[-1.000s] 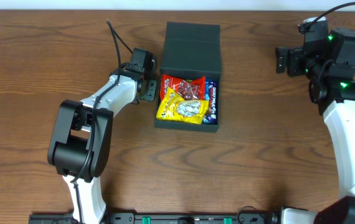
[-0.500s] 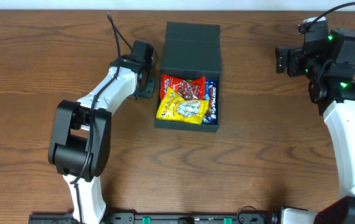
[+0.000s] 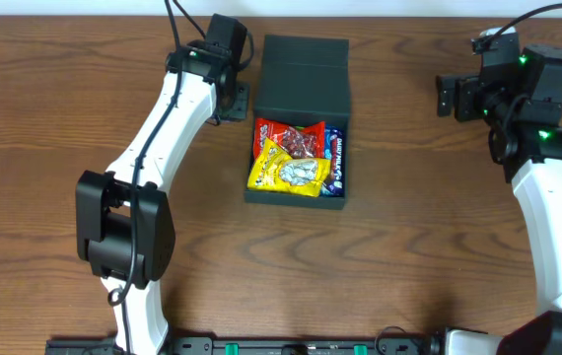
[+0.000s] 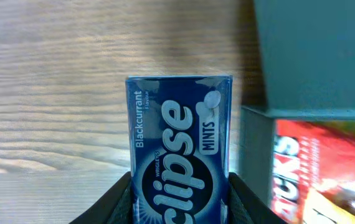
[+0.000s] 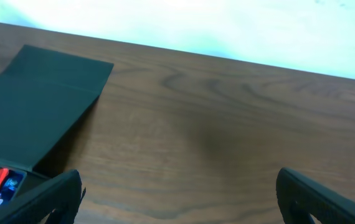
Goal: Pack container
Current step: 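Lift the Eclipse pack and drop it into the box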
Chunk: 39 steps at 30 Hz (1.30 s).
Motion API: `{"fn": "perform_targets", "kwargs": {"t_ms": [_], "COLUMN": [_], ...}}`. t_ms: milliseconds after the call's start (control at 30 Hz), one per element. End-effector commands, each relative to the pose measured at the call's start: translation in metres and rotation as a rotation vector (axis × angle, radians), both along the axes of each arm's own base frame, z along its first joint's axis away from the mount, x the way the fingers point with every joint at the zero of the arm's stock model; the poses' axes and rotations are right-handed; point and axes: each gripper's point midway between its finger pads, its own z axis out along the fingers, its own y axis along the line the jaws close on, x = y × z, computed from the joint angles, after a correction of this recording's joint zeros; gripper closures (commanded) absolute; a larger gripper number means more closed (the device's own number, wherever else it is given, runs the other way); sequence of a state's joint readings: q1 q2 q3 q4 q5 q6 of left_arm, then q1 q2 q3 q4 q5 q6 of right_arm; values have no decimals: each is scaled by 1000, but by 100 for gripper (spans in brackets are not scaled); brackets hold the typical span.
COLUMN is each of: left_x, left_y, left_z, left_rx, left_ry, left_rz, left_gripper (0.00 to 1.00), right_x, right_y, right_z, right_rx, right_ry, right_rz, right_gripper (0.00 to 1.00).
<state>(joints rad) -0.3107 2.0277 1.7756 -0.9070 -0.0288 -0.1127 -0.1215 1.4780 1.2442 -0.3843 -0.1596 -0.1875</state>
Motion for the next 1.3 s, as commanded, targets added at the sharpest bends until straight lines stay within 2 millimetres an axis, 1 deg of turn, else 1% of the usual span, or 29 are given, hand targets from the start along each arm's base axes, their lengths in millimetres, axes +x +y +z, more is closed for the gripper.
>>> {"fn": "perform_targets", "kwargs": {"t_ms": [0,67,133,300,333,433,467,567,667,700,767,833,900,967,1000,1133,1167,1233,1267], "left_x": [-9,-23,-37,-64,-68,-88,-91,-92,-92,-90,-86,-80,-74,-66,-64,-51,-45,-34,-25], "left_y": [-38,-66,-92,-128,-134,-161,-166,-171,-182,-184,-186,-184,-177,-169,-167,-155,-149,-135,-123], "left_z": [28,28,29,27,27,27,26,23,24,25,27,29,29,31,32,37,42,53,64], "left_rx": [-154,-236,-278,-293,-292,-282,-260,-202,-214,-220,-231,-212,-174,-140,-133,-106,-99,-97,-108], "left_ry": [-18,27,56,102,105,112,102,54,29,22,2,-28,-61,-97,-108,-150,-168,-201,-231], "left_rz": [-41,-49,-106,-125,-136,-206,-201,-134,-142,-143,-144,-133,-114,-92,-86,-74,-76,-65,-43], "left_gripper": [94,94,94,94,94,94,94,94,94,80,20,6,6,1,5,5,5,5,5], "right_x": [-2,-2,-2,-2,-2,-1,-1,-1,-1,-1,-1,-2,-2,-2,-2,-3,-4,-6,-6], "right_y": [-3,-3,-3,-3,-3,-3,-3,-3,-3,-3,-3,-3,-3,-3,-3,9,17,26,31], "right_z": [5,5,5,5,5,7,7,6,6,6,6,5,5,5,5,6,6,7,8], "right_rx": [12,12,12,12,12,11,11,11,11,12,12,13,13,13,13,54,81,112,130], "right_ry": [-11,-11,-11,-12,-12,-18,-19,-18,-18,-18,-16,-10,-10,-10,-10,-12,-8,-9,-11], "right_rz": [-15,-16,-15,-15,-16,-15,-15,-15,-15,-15,-15,-15,-15,-15,-14,44,80,124,149], "right_gripper": [1,1,1,1,1,1,1,1,1,1,1,1,1,1,1,1,1,1,1]}}
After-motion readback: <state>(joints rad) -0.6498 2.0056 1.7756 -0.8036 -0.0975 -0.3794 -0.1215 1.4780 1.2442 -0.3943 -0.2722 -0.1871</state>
